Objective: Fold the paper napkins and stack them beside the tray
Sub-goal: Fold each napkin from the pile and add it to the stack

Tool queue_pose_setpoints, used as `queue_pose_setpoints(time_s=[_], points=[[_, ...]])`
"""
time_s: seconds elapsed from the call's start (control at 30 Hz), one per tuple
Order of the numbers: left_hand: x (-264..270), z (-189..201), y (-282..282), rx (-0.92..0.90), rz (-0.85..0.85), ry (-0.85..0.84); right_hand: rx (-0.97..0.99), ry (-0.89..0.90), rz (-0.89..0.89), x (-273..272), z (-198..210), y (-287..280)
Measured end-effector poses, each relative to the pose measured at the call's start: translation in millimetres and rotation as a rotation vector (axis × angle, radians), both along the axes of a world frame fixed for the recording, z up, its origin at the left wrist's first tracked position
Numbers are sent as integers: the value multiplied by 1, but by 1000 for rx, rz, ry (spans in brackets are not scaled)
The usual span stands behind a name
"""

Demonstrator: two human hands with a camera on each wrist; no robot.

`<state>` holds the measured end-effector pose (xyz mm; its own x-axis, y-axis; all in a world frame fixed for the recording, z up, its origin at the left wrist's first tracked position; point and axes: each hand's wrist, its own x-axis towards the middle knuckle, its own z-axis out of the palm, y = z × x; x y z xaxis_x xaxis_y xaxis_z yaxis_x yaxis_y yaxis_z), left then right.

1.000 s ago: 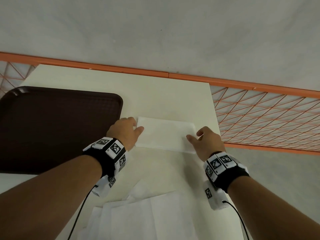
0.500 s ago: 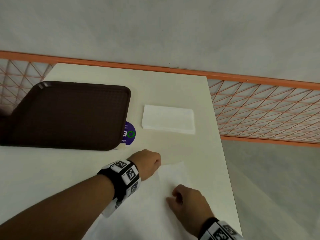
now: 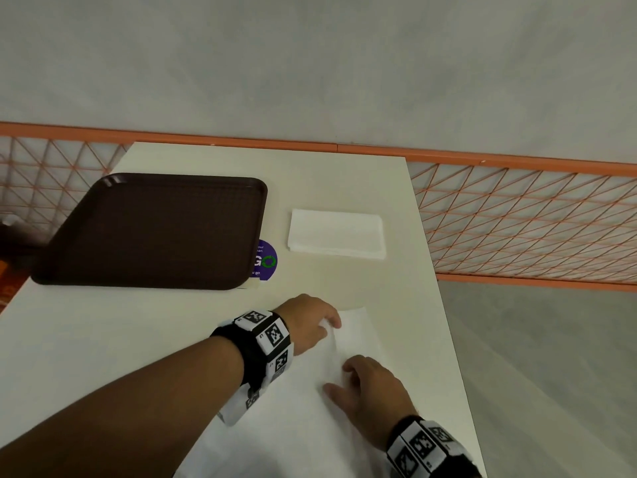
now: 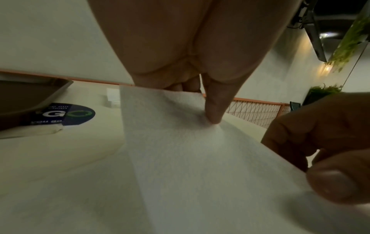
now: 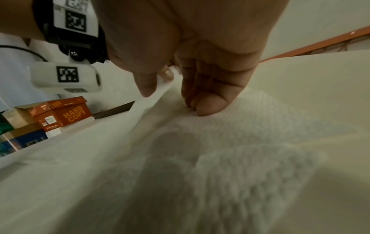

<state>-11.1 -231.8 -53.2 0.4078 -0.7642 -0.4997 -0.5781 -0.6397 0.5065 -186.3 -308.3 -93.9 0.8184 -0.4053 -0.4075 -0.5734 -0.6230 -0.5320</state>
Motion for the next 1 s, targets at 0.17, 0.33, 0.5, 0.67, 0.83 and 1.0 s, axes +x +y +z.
queue_pose_setpoints(time_s=[0.17, 0.33, 0.5, 0.67, 0.83, 1.0], points=[[1, 22, 8, -77, 30, 15, 49, -60, -89, -7, 8, -10], [3, 39, 21, -192, 73, 62, 80, -139, -84, -8, 17, -6], [4, 41, 42, -258, 181, 111, 24, -263, -29, -1, 20, 3], [16, 35, 73, -227, 258, 76, -46, -288, 92, 7, 40, 5], [22, 42, 83, -295, 123, -97, -195, -259, 230, 21, 67, 7], [23, 47, 86, -311, -113, -233, -233, -324, 341, 34, 88, 5]])
